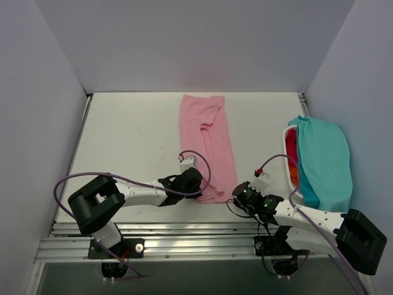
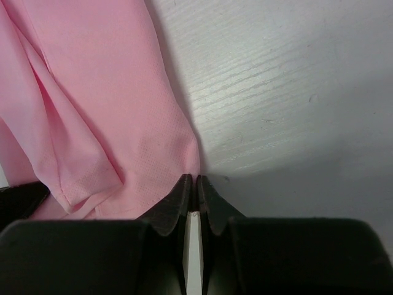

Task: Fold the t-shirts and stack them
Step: Grab the bottom of the folded rectangular tshirt with both arms

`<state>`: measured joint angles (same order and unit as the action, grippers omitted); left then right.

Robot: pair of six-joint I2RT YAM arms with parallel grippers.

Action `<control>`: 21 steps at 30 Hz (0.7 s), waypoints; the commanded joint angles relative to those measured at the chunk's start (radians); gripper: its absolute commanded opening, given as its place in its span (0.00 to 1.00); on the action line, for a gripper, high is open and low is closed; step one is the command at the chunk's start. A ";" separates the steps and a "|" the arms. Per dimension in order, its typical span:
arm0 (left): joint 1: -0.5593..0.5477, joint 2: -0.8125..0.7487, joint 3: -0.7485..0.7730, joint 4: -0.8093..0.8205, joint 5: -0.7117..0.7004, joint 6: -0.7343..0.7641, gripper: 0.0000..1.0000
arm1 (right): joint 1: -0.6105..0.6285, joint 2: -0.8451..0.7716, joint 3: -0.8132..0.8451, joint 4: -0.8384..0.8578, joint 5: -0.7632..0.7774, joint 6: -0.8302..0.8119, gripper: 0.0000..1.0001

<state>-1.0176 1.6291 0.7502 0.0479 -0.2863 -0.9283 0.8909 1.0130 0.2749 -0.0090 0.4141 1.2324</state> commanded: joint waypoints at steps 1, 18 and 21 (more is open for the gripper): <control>-0.015 -0.038 -0.024 -0.083 -0.031 -0.018 0.02 | -0.001 0.003 -0.008 -0.020 0.043 0.010 0.00; -0.041 -0.248 -0.184 -0.174 -0.120 -0.101 0.02 | 0.002 -0.017 -0.019 -0.028 0.040 0.016 0.00; -0.041 -0.241 -0.181 -0.169 -0.120 -0.099 0.02 | 0.003 -0.019 -0.019 -0.026 0.038 0.016 0.00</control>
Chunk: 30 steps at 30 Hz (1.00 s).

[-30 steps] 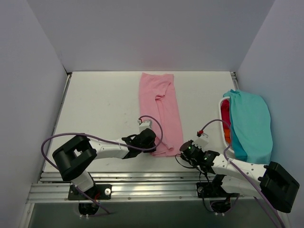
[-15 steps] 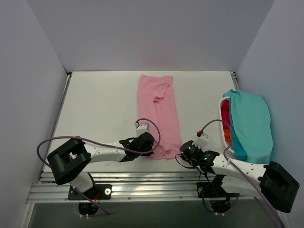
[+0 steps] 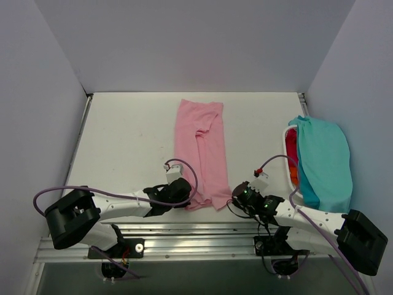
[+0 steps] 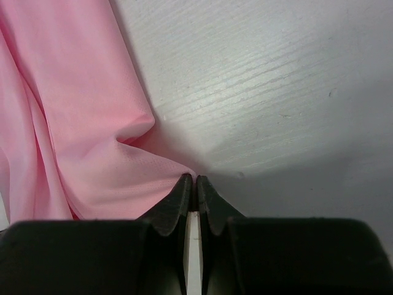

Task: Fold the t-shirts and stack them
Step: Grab the bottom of the folded rectangular tshirt with both arms

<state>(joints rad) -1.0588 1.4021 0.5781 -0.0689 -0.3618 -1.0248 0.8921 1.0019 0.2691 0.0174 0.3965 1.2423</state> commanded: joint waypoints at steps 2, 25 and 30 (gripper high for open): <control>-0.001 0.000 0.000 -0.048 -0.042 0.000 0.03 | 0.002 -0.008 -0.014 -0.047 0.050 0.006 0.00; -0.076 -0.090 0.034 -0.160 -0.042 -0.017 0.46 | 0.048 -0.077 0.010 -0.109 0.064 0.028 0.55; -0.093 -0.175 0.022 -0.215 -0.057 -0.017 0.79 | 0.048 -0.052 0.021 -0.091 0.071 0.022 0.55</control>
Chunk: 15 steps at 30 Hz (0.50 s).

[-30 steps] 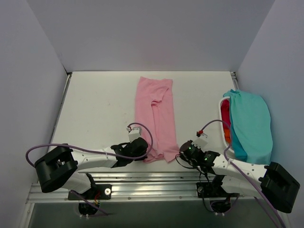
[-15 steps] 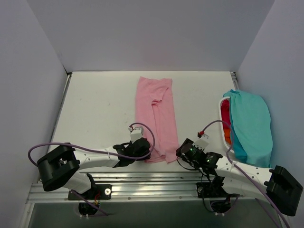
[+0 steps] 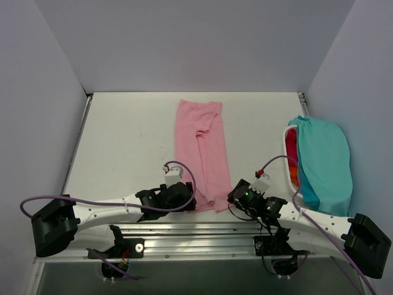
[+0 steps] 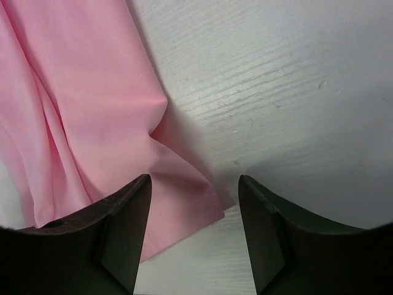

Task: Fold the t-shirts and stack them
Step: Grab the bottom of the folded rectangular tshirt with both arms

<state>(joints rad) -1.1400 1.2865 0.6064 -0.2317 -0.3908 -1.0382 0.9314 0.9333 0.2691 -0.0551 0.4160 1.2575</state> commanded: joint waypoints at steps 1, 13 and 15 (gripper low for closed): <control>-0.010 -0.084 -0.017 -0.057 -0.031 -0.002 0.81 | 0.009 0.021 0.022 -0.014 0.052 0.005 0.55; -0.012 -0.070 -0.069 0.063 0.012 -0.011 0.84 | 0.012 0.117 0.028 0.046 0.052 -0.004 0.51; -0.013 -0.047 -0.063 0.098 0.024 -0.011 0.83 | 0.012 0.128 0.032 0.046 0.050 -0.007 0.50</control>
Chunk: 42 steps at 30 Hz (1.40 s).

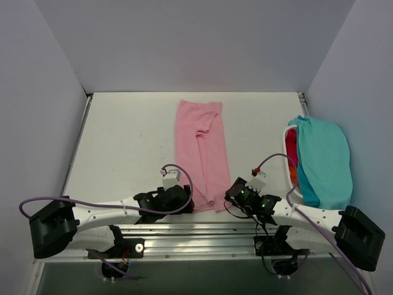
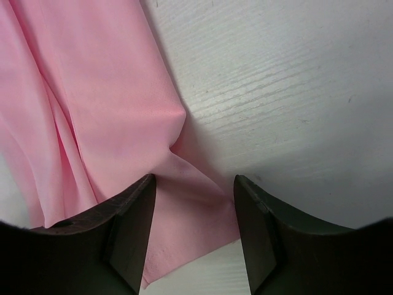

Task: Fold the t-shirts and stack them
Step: Grab the bottom of the folded rectangular tshirt with both arms

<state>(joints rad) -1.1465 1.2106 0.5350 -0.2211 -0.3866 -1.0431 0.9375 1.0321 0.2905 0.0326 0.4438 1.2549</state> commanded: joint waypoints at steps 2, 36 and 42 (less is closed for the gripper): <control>-0.009 0.062 0.016 0.115 0.028 -0.005 0.83 | 0.006 0.037 0.009 -0.042 0.022 -0.006 0.49; -0.021 -0.034 -0.012 0.016 -0.054 -0.040 0.02 | 0.027 -0.130 -0.071 -0.111 -0.010 0.052 0.43; -0.021 -0.045 -0.035 0.023 -0.060 -0.049 0.02 | 0.082 -0.127 -0.094 -0.073 -0.033 0.103 0.40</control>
<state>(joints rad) -1.1599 1.1671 0.5018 -0.1894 -0.4206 -1.0744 0.9897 0.8925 0.2199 -0.0143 0.4217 1.3128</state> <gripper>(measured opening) 0.043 0.408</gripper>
